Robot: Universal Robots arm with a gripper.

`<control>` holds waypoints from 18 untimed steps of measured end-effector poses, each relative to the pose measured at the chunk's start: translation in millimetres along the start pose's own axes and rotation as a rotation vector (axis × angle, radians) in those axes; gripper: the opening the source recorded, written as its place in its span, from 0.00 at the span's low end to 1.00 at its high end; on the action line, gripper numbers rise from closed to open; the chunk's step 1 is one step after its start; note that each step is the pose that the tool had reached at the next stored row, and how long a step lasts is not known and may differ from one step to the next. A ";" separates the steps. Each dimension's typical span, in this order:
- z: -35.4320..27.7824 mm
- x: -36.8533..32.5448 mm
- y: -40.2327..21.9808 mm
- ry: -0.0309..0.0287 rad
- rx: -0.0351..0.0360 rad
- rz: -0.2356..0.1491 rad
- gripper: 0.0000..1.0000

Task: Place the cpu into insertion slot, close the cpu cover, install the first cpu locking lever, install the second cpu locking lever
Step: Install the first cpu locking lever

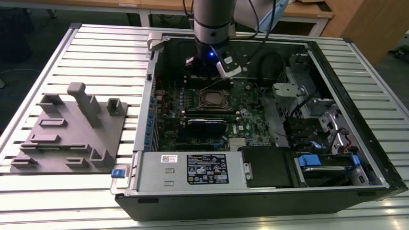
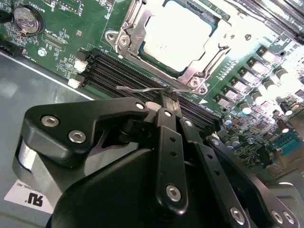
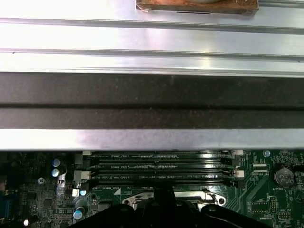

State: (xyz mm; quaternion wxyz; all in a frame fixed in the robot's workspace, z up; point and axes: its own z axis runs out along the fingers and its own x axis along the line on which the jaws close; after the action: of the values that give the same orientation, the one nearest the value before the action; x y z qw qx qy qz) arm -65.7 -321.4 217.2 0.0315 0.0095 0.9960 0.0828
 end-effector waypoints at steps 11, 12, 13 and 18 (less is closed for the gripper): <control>0.7 -5.7 1.8 -0.0001 0.0000 0.000 0.11; 0.8 -6.3 1.8 -0.0001 0.0000 0.000 0.11; 0.8 -7.0 1.9 -0.0001 0.0001 0.000 0.11; 1.1 -11.0 1.9 -0.0003 0.0002 0.001 0.11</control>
State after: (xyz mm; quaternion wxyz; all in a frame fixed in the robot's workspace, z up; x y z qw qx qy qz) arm -54.7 -319.6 217.1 0.0316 0.0102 0.9960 0.0828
